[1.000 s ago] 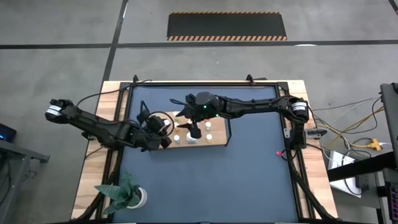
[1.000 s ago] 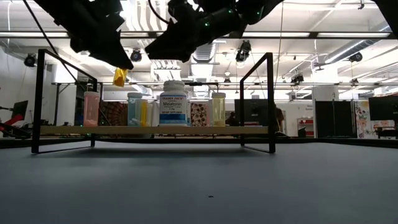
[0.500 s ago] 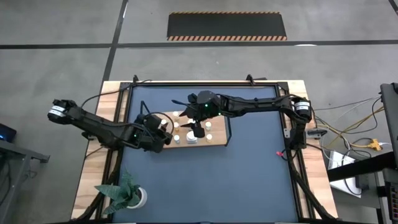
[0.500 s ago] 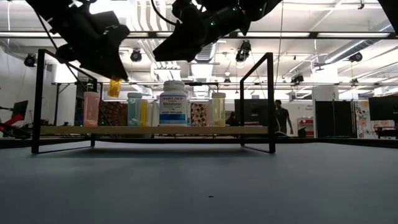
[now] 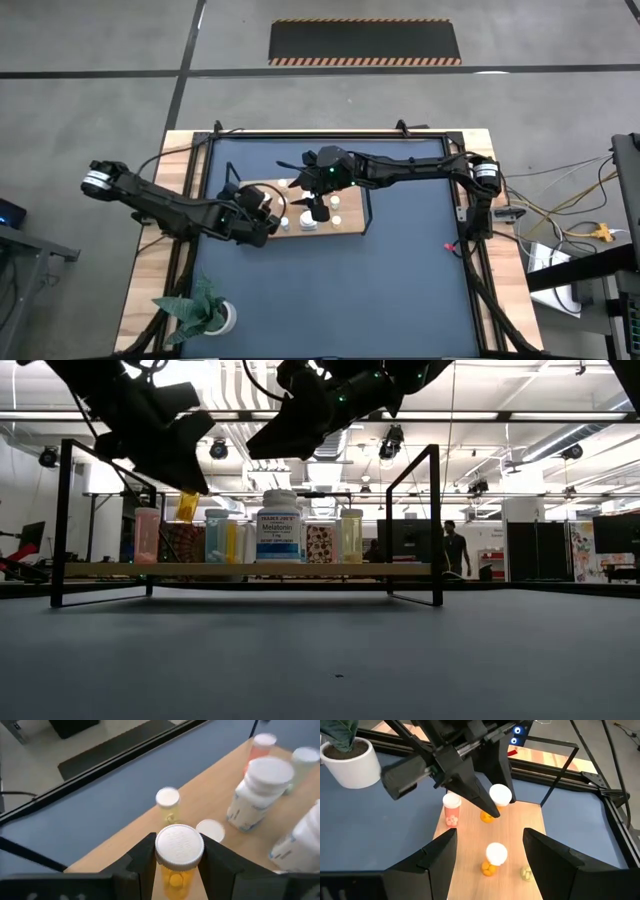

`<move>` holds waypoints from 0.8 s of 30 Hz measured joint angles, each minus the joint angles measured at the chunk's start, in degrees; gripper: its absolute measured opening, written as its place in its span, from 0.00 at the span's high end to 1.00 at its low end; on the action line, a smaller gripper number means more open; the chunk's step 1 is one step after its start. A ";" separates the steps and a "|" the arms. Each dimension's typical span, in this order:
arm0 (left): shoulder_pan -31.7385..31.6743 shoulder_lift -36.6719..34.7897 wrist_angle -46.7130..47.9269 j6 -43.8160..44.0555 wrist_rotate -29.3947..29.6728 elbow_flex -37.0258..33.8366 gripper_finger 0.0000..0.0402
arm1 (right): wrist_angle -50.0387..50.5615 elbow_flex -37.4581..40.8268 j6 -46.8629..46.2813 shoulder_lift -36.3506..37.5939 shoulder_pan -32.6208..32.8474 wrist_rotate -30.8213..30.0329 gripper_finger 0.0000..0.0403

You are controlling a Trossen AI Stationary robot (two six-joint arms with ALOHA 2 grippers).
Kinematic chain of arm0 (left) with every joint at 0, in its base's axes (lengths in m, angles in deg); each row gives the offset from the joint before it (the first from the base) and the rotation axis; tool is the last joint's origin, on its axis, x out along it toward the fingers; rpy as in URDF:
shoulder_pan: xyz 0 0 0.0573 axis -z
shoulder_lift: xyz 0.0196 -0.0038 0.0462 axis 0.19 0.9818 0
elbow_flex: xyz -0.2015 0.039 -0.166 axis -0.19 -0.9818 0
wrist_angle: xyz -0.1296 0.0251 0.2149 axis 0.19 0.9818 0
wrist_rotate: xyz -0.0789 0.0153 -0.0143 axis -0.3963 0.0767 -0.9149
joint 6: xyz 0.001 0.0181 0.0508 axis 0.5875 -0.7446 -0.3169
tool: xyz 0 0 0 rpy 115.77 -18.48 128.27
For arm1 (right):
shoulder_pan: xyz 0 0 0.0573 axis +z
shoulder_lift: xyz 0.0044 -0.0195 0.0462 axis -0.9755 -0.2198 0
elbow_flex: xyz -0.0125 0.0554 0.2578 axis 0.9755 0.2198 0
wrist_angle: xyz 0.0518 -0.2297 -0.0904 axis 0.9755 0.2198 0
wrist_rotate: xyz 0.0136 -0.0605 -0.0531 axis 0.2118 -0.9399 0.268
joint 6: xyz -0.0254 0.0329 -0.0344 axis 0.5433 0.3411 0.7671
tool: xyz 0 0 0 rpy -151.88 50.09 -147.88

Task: Pick and place medicine bottles onto shelf by color
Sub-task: Put the orange pill bottle on the shelf

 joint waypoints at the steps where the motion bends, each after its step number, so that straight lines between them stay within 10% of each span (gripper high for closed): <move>1: 0.00 -0.19 -0.25 -0.39 0.14 0.30 0.72 | -0.01 0.00 -0.15 0.00 0.00 0.02 0.46; 15: 0.42 -3.59 -1.55 -6.53 0.50 5.38 0.72 | -6.73 2.09 -4.29 -0.13 0.31 1.97 0.46; 24: 1.62 -6.02 -22.83 -31.14 -1.55 6.22 0.72 | -7.15 2.23 -6.29 -0.22 0.53 2.02 0.46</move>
